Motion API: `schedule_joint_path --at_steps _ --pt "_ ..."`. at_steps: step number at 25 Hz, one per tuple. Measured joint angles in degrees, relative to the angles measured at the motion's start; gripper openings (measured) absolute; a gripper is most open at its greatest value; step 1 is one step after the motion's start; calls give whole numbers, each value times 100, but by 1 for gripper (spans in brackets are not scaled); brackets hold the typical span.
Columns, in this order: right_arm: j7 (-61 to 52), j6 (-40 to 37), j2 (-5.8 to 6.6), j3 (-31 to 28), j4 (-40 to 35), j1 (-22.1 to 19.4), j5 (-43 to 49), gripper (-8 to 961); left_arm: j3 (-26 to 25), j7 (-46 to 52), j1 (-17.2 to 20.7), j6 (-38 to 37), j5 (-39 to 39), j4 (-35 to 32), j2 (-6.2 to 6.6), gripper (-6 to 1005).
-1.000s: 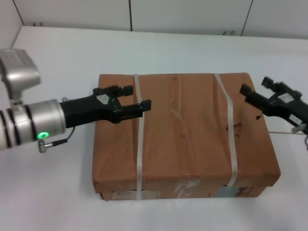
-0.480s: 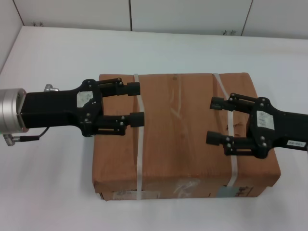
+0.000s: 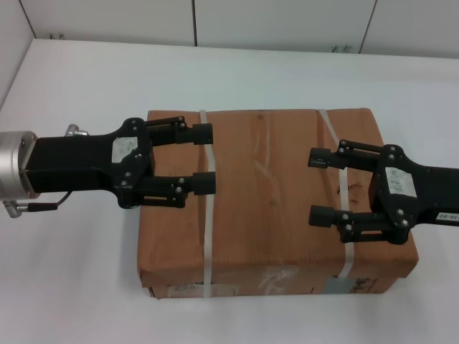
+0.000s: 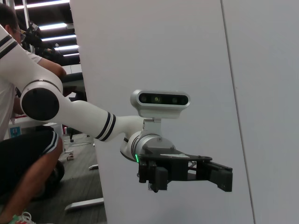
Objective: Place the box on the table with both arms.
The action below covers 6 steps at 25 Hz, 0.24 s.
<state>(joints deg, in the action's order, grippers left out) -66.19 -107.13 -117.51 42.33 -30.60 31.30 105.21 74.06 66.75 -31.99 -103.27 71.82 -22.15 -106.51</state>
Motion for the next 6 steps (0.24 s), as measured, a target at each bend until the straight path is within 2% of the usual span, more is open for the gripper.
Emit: schedule_joint_path --at_steps 6 --pt "26 71 -25 -8 -4 -45 -20 850 -68 -26 21 43 -11 0 -27 809"
